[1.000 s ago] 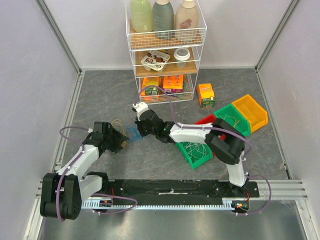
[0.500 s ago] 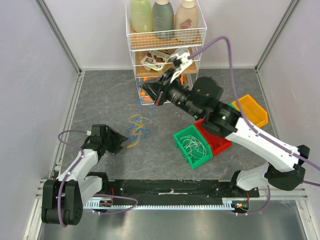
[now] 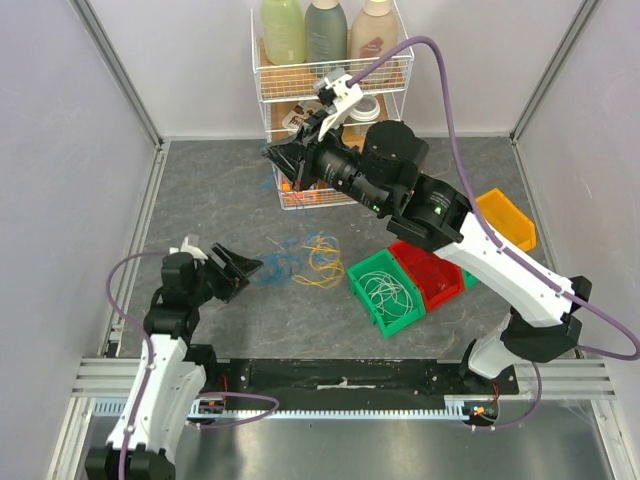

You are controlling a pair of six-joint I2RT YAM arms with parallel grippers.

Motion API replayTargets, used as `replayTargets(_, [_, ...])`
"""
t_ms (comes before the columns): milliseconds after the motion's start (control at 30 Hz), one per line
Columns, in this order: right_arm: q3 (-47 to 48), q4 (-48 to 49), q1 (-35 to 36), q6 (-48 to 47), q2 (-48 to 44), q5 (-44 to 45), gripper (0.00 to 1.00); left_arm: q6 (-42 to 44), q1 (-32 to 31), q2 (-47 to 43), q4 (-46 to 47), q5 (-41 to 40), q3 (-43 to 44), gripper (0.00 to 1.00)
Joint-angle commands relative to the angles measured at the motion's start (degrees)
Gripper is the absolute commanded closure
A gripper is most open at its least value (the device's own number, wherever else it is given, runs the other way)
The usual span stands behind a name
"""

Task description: Untangle the cables

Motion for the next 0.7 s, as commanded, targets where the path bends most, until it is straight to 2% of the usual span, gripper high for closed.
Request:
replayTargets(0, [-0.6, -0.7, 0.0, -2.1, -0.7, -0.8, 1.0, 4.7, 0.3, -6.9, -4.0, 5.0, 7.5, 0.2])
replayTargets(133, [-3.7, -1.5, -0.1, -2.9, -2.0, 4.4, 1.0, 7.5, 0.3, -6.5, -9.1, 2.8, 11.5, 0.2])
replayTargets(233, [-8.3, 0.6, -0.1, -2.7, -4.6, 4.0, 1.0, 8.2, 0.3, -6.6, -10.4, 1.4, 11.8, 0.23])
replayTargets(533, [-18.2, 3.1, -0.1, -1.5, -6.4, 2.3, 1.0, 7.4, 0.3, -8.8, -8.6, -1.1, 9.2, 0.25])
replayTargets(667, [-23.8, 5.2, 0.0, -2.2, -8.7, 4.8, 1.0, 6.7, 0.3, -9.0, -9.2, -3.9, 8.0, 0.33])
